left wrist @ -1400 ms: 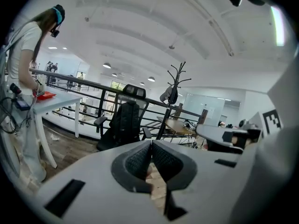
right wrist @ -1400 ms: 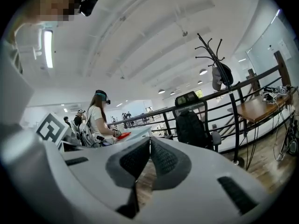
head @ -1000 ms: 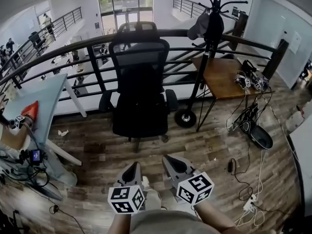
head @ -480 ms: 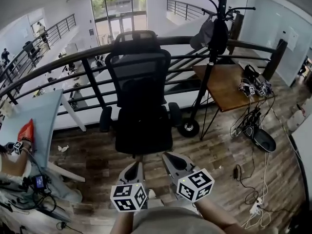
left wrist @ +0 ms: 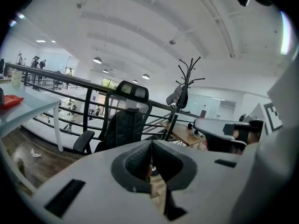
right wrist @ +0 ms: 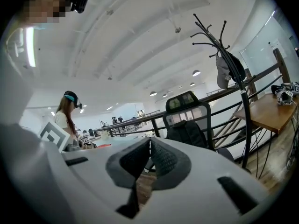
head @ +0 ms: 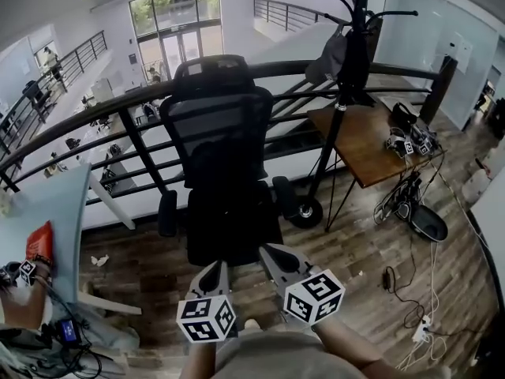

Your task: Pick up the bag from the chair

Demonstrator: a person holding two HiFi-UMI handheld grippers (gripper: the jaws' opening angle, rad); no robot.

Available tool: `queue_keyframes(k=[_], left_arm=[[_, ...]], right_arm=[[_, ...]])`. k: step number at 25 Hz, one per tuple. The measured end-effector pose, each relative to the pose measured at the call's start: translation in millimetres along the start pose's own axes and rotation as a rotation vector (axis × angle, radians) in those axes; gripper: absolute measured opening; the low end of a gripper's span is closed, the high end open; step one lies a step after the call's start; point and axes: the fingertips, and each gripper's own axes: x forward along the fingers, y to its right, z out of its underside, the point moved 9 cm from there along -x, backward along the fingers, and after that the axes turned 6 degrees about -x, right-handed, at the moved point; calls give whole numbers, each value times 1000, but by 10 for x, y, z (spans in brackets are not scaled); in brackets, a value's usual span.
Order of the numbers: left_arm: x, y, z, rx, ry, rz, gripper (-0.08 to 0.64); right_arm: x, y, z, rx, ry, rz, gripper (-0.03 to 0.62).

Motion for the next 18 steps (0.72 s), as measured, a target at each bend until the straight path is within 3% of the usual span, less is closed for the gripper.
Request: queue_keyframes(k=[10, 18], left_arm=[[313, -327, -208, -5, -8, 11, 3], [486, -511, -338, -10, 9, -28, 3]], right_arm=[[479, 142, 6, 42, 10, 3, 2], [814, 283, -19, 58, -8, -33, 2]])
